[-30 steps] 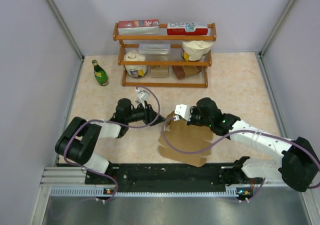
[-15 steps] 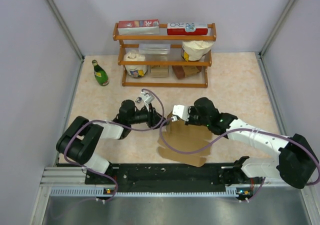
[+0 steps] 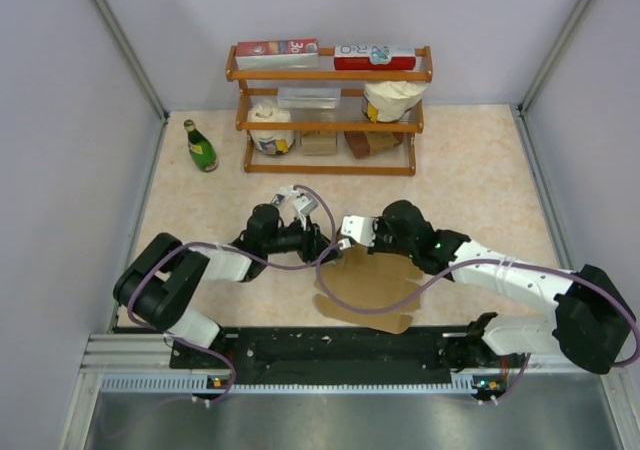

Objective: Fold the paper box

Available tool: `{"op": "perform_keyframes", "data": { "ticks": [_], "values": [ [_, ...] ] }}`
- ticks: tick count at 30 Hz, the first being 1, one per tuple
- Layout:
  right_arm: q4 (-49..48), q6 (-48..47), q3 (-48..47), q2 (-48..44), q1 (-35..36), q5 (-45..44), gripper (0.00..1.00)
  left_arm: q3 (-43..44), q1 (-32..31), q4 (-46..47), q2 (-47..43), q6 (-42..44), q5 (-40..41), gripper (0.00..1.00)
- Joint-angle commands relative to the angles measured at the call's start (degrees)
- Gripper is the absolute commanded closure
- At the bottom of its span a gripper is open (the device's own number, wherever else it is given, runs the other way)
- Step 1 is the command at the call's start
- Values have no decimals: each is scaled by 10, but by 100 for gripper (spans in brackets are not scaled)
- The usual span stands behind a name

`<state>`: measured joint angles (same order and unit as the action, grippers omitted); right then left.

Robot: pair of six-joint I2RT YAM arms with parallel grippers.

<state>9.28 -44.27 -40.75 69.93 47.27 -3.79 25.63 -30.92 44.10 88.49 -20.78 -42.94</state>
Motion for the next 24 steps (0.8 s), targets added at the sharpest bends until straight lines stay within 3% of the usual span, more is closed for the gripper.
{"op": "perform_keyframes", "data": {
  "ticks": [1, 16, 24],
  "values": [
    [-23, -14, 18, -9, 12, -31, 100, -3, -8, -9, -36, 21, 24, 41],
    [-87, -40, 66, -52, 28, -60, 100, -4, -8, 1, -24, 14, 8, 37],
    [-179, -79, 95, -52, 52, -110, 100, 11, -9, 13, -2, 8, 15, 36]
  ]
}}
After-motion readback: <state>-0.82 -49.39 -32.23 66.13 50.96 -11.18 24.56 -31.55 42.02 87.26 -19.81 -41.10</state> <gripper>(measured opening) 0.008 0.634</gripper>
